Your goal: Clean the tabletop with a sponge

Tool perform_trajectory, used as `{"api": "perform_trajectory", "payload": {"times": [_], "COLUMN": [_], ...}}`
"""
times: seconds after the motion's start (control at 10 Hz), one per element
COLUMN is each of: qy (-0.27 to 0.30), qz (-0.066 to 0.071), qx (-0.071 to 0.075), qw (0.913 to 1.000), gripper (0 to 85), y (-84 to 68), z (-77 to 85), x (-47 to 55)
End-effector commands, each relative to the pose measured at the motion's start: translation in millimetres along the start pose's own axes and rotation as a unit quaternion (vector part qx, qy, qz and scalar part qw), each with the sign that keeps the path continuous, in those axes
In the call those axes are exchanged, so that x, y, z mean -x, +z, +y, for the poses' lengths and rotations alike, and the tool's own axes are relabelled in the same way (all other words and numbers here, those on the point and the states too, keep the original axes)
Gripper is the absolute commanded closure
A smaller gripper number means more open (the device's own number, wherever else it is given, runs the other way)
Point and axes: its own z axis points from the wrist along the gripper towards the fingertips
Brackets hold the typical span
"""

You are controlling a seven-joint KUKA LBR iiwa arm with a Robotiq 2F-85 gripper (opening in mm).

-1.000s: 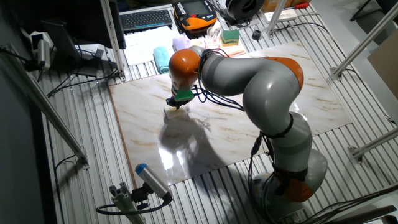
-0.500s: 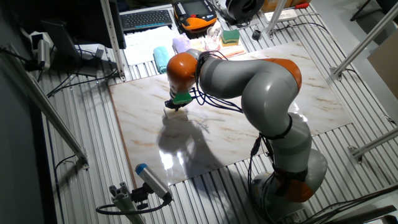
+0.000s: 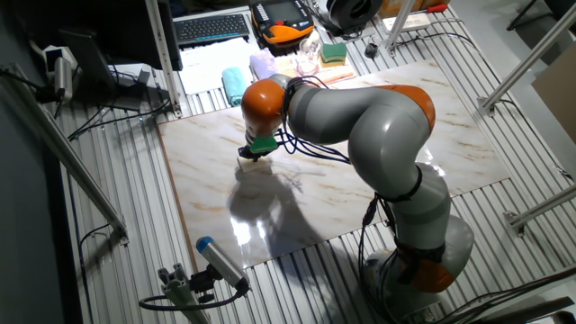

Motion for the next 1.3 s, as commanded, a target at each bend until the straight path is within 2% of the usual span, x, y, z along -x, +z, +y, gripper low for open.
{"api": "perform_trajectory", "payload": {"times": [0.0,0.1,0.2,0.3,0.5,0.6,0.9,1.2], "qy": [0.0,0.006,0.011,0.019,0.024,0.026,0.016,-0.004], "qz": [-0.001,-0.007,-0.012,-0.018,-0.02,-0.024,-0.03,-0.03], "qx": [0.001,-0.002,-0.005,-0.008,-0.009,-0.01,-0.007,-0.02], "qw": [1.0,1.0,0.9999,0.9996,0.9995,0.9993,0.9994,0.9993], "gripper": [85.0,68.0,68.0,51.0,51.0,34.0,34.0,34.0], "y": [-0.2,-0.4,-0.4,-0.1,-0.2,-0.2,0.3,-3.0], "z": [0.1,0.4,0.9,2.2,3.4,3.3,1.9,0.8], "x": [0.1,-0.2,-0.7,-2.3,-3.9,-3.8,-1.8,0.3]}}
